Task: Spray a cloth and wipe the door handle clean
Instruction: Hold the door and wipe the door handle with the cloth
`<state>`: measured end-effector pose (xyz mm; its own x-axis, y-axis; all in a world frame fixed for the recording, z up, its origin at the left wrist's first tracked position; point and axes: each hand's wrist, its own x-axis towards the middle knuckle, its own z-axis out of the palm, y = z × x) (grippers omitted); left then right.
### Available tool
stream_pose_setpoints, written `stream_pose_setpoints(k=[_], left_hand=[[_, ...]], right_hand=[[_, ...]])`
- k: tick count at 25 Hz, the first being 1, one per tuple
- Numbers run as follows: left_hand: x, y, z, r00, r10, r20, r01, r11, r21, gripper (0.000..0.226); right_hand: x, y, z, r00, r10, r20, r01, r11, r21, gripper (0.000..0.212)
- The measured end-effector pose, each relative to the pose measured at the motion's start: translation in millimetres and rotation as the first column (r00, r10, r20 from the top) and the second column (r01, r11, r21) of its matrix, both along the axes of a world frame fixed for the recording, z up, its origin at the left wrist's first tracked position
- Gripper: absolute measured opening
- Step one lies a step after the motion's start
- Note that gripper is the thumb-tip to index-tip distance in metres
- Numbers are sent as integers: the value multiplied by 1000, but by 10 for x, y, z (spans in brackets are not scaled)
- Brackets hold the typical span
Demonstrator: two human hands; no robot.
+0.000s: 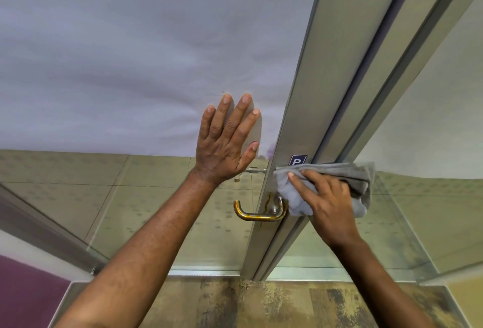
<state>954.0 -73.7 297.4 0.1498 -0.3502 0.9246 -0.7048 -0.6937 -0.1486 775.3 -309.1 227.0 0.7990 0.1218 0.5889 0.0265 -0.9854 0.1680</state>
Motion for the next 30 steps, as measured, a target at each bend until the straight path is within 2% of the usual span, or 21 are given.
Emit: stream_pose_setpoints(k=[3,5,7,10,12,13,16,18,21,23,25,27,29,30], left_hand=[[5,2,-5,1000,1,7,-1,1000,-6,59],[7,1,-6,1000,0,15,1,1000,-7,59],[5,-1,-5,1000,-6,24,6,1000,-7,59],[7,0,-13,1000,0,25,0,1000,-4,60],[10,-2,-16,1000,1,21,-1,1000,4,60],[7,-3,-16,1000,-1,21,1,1000,6,60],[3,-1,-8,1000,0,25,-1,1000,4,59],[14,-5,-10,1000,10,16,-10,1000,-4,59],[12,-5,-20,1000,11,11,-11,1000,-6,59],[13,-3,-26,1000,3,16,-3,1000,-7,59],[9,-5,-27,1000,1,28,-1,1000,-5,59],[11,-6,-17,999,7,32,-7,1000,-1,60],[16,-4,-17,1000,5,28,-5,1000,7,61],[16,-4,-23,1000,4,28,-4,1000,10,61]], right_hand=[[159,193,226,983,-77,167,47,982,181,68],[273,331,260,980,-56,189,21,983,184,61],[307,360,120,994,2,107,-13,995,99,69],[196,233,-221,989,71,-127,-81,994,-78,91],[93,132,-344,974,57,-218,-85,989,-118,94],[53,82,-356,976,38,-215,-63,992,-109,91],[-50,-36,-252,993,-58,-102,58,998,-4,84],[-69,-63,-39,994,-101,50,93,987,129,77],[112,85,308,956,-133,261,59,960,273,61],[292,265,364,952,-80,296,-5,961,277,58],[338,353,171,984,29,177,-65,976,206,69],[255,287,-164,994,95,-52,-90,992,92,95],[139,162,-411,974,74,-212,-75,997,4,112],[95,127,-467,972,53,-230,-57,998,-11,114]])
